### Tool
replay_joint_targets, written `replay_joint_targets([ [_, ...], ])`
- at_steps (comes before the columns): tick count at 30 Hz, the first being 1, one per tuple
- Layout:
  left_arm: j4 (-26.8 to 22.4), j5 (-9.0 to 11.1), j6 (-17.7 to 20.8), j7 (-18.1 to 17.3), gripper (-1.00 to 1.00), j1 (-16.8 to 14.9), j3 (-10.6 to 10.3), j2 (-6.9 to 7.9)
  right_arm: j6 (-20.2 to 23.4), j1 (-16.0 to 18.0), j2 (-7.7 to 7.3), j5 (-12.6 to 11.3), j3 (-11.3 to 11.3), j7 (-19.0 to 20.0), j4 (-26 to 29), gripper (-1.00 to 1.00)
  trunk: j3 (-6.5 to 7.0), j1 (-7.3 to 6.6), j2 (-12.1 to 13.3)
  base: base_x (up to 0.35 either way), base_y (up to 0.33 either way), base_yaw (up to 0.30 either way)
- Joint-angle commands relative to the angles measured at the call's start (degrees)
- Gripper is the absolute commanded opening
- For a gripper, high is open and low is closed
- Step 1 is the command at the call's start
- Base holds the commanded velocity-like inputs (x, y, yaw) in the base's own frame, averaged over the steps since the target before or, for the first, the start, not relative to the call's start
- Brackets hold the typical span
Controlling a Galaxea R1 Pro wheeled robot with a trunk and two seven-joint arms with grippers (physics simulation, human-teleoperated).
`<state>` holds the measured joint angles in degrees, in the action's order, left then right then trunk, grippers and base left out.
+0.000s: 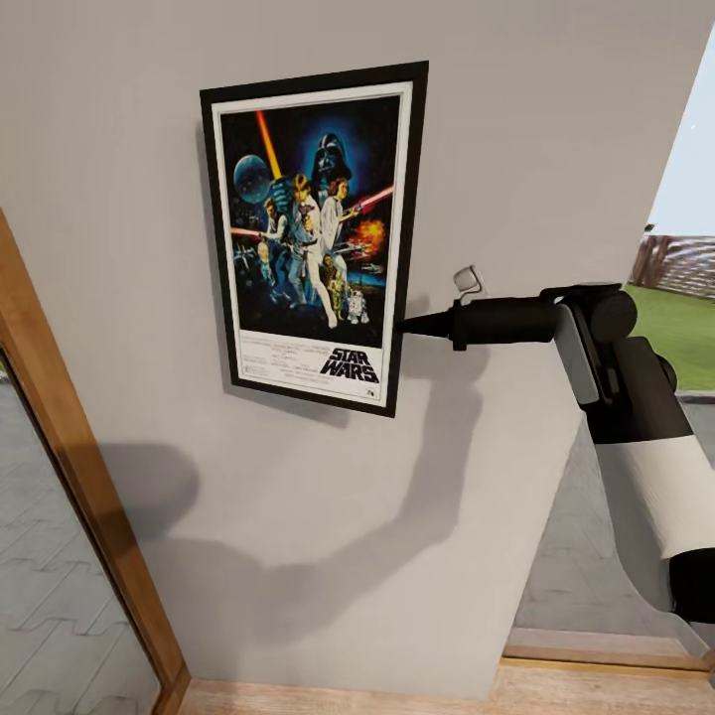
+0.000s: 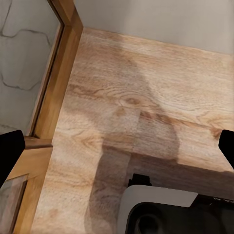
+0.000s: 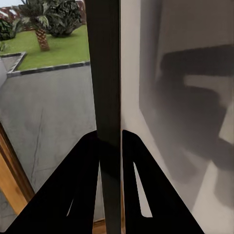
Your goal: Pick up the poster from the kitchen countertop and hang it on one of the wall nails in the kitchen.
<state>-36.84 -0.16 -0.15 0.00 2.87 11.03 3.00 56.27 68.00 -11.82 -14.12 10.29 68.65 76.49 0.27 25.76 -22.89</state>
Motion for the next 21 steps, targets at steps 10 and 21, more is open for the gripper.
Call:
replay_joint_targets([
  [10,-0.08,-0.04,-0.02,0.00,1.00,0.03,0.04,-0.01,0.36,0.03,-0.04,-0.25,0.08,0.08,-0.02,-1.00,-0.01,0.02,-0.03,0.000,0.000,0.000],
  [21,-0.06,-0.02,-0.01,0.00,1.00,0.03,0.04,0.07,0.42,0.03,-0.04,-1.72,0.09,0.05,-0.05,-1.00,-0.01,0.02,-0.03,0.000,0.054,0.000],
])
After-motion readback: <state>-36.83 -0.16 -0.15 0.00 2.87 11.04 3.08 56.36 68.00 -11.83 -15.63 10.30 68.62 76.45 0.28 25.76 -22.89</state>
